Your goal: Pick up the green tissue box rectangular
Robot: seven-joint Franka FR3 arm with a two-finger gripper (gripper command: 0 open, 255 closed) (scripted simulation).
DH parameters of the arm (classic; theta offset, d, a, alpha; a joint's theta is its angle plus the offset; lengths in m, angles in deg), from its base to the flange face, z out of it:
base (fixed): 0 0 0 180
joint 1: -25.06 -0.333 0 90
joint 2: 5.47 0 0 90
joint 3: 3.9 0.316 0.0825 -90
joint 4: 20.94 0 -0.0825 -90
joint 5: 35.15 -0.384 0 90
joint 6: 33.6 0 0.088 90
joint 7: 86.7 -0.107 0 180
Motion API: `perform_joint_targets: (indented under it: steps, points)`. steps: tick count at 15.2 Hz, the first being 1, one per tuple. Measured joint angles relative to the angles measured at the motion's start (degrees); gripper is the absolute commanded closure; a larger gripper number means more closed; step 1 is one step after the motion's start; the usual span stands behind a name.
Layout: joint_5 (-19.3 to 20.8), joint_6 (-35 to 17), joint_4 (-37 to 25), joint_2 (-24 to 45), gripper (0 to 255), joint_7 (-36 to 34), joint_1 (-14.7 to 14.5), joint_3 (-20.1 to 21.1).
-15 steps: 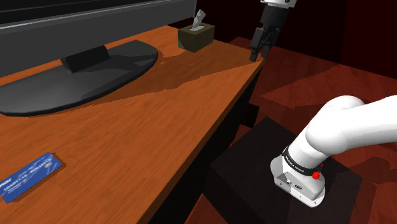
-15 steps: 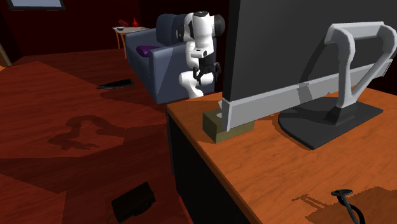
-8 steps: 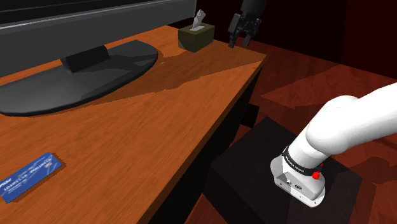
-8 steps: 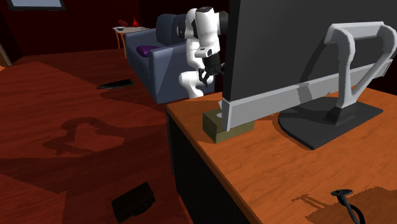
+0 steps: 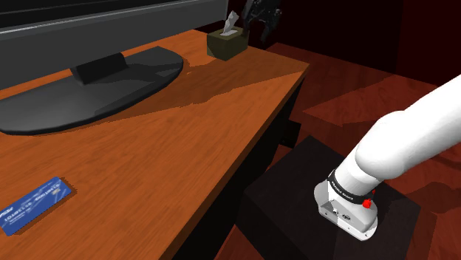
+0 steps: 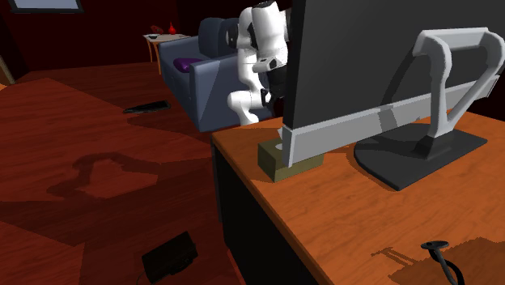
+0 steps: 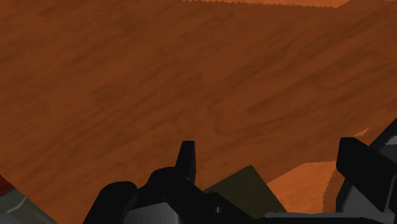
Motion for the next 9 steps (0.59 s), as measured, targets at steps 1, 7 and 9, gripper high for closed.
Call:
perform_joint_targets:
  steps: [1,7,9]
  points:
    - [-0.50,-0.81,-1.26,1.45,0,-0.61,-0.05,0.07]
    - [-3.22,-1.15,-16.08,12.84,0,-3.59,0.38,-0.81]
    - [-4.15,-1.01,-20.88,16.29,0,-4.61,0.64,-1.13]
